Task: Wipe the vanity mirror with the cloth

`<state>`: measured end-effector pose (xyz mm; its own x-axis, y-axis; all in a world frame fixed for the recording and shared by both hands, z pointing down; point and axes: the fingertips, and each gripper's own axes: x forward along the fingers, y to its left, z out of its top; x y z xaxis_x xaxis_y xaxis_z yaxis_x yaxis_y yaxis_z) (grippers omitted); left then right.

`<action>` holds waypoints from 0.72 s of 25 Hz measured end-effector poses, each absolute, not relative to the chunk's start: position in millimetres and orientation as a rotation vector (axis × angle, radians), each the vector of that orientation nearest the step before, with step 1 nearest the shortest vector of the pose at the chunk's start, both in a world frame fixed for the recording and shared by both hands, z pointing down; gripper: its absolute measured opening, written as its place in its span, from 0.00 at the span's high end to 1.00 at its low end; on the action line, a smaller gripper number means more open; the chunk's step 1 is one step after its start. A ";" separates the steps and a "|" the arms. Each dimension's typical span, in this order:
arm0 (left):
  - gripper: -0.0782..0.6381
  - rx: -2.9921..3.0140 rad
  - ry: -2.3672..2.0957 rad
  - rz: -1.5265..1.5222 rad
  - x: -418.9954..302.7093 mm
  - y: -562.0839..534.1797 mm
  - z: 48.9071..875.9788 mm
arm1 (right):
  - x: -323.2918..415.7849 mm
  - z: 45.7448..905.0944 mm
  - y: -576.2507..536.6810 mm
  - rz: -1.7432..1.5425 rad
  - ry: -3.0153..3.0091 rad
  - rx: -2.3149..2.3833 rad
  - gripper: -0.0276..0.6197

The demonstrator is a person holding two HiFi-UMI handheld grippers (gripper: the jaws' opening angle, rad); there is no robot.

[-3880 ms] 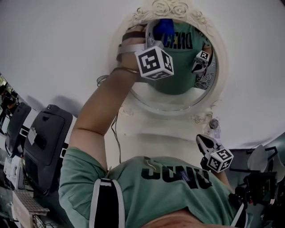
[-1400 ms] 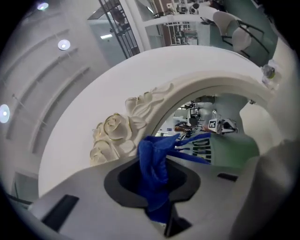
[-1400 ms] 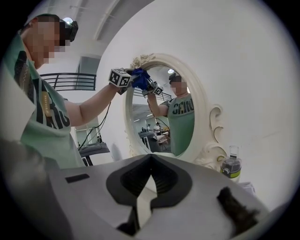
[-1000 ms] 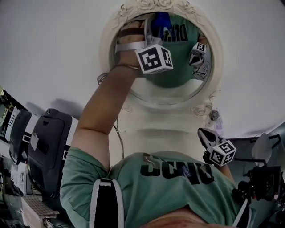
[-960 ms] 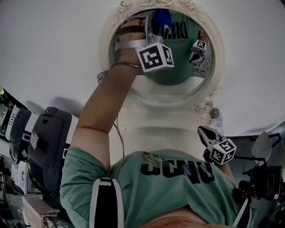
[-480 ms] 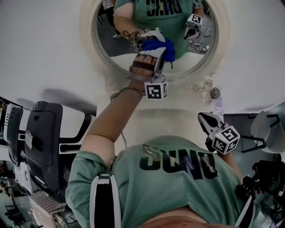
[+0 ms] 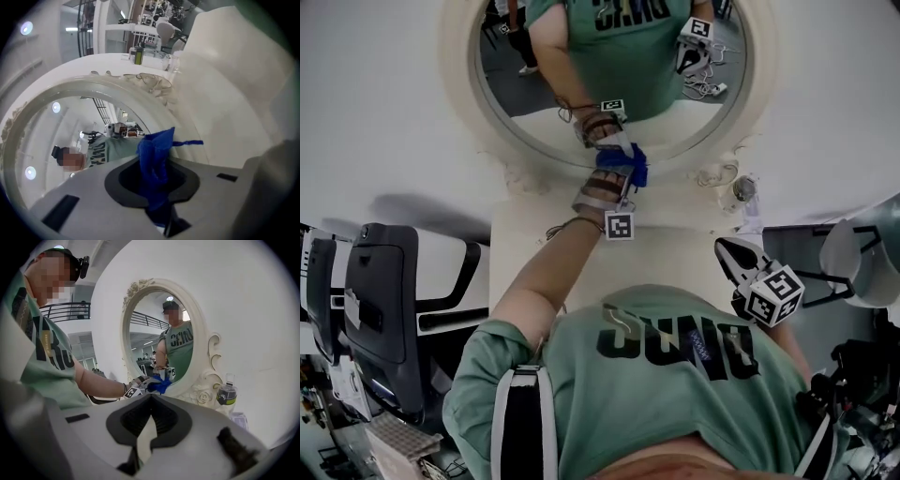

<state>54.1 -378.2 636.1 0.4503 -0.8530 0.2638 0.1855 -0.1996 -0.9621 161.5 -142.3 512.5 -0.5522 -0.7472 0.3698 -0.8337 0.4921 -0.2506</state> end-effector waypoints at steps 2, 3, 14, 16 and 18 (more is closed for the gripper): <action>0.79 -1.501 0.643 -1.062 51.3 -379.6 636.4 | 163.0 510.9 -142.2 0.600 -2.518 1.371 0.95; 0.79 -1.527 0.653 -1.053 52.2 -380.2 634.0 | 164.1 509.9 -142.7 0.599 -2.517 1.380 0.95; 0.78 -1.880 0.836 -0.918 48.0 -365.2 495.0 | 164.7 494.4 -138.3 0.535 -2.574 1.404 0.95; 0.78 -1.847 0.935 -0.743 46.9 -364.3 400.4 | 166.9 492.9 -137.4 0.537 -2.586 1.411 0.95; 0.78 -1.792 1.020 -0.587 45.2 -361.8 306.1 | 166.6 490.6 -136.4 0.532 -2.603 1.414 0.95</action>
